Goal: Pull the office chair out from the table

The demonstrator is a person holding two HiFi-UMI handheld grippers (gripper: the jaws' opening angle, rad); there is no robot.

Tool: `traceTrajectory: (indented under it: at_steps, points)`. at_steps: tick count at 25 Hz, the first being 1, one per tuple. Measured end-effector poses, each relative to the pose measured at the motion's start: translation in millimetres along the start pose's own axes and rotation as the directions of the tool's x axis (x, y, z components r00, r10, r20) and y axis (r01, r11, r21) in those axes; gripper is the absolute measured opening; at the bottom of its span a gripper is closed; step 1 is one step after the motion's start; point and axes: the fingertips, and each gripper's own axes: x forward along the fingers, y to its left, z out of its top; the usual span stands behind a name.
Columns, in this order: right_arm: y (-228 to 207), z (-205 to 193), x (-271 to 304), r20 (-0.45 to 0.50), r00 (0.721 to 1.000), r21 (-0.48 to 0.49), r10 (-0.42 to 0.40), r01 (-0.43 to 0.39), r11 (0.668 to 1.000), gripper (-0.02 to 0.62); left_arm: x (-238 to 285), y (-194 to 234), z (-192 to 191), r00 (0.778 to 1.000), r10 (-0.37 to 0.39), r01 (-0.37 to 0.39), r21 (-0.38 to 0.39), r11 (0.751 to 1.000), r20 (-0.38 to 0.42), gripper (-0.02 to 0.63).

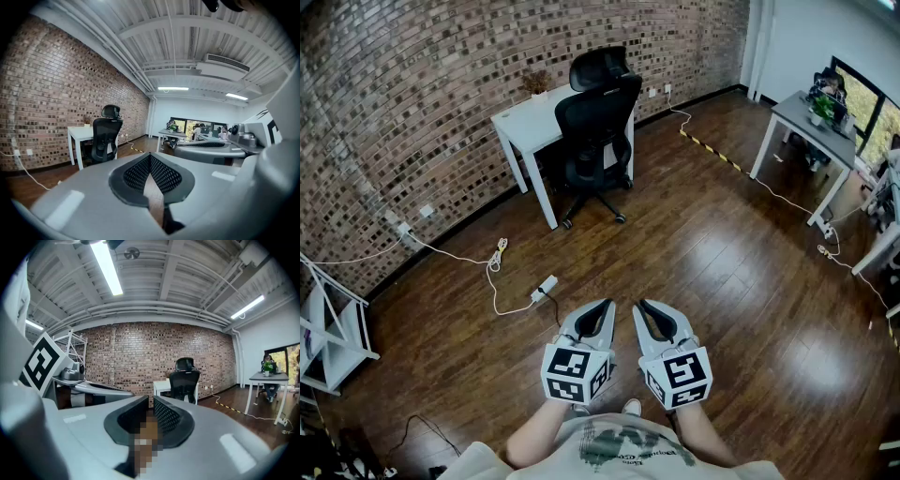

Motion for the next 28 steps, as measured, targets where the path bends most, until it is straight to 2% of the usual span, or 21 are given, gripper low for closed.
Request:
traceTrajectory:
  at_steps: [3, 13, 21, 28]
  points:
    - [-13.7, 1.5, 0.4, 0.006, 1.000, 0.000, 0.003, -0.003, 1.000, 0.017, 11.0, -4.2, 3.7, 1.000, 0.014, -0.014, 0.020, 1.000, 0.013, 0.015]
    - [-42.5, 3.1, 27.9, 0.009, 1.000, -0.025, 0.030, -0.030, 0.999, 0.025, 47.1, 6.2, 6.8, 0.998, 0.036, -0.037, 0.012, 0.999, 0.044, 0.015]
    - [-73.7, 0.4, 92.0, -0.023, 1.000, -0.031, 0.018, -0.019, 0.999, 0.025, 105.7, 45.8, 17.1, 0.999, 0.018, -0.018, -0.008, 1.000, 0.051, 0.017]
    - [-102.2, 14.4, 164.7, -0.043, 0.999, -0.039, 0.004, -0.005, 0.999, 0.025, 161.4, 96.0, 45.5, 0.998, -0.006, 0.006, -0.013, 1.000, 0.061, 0.018]
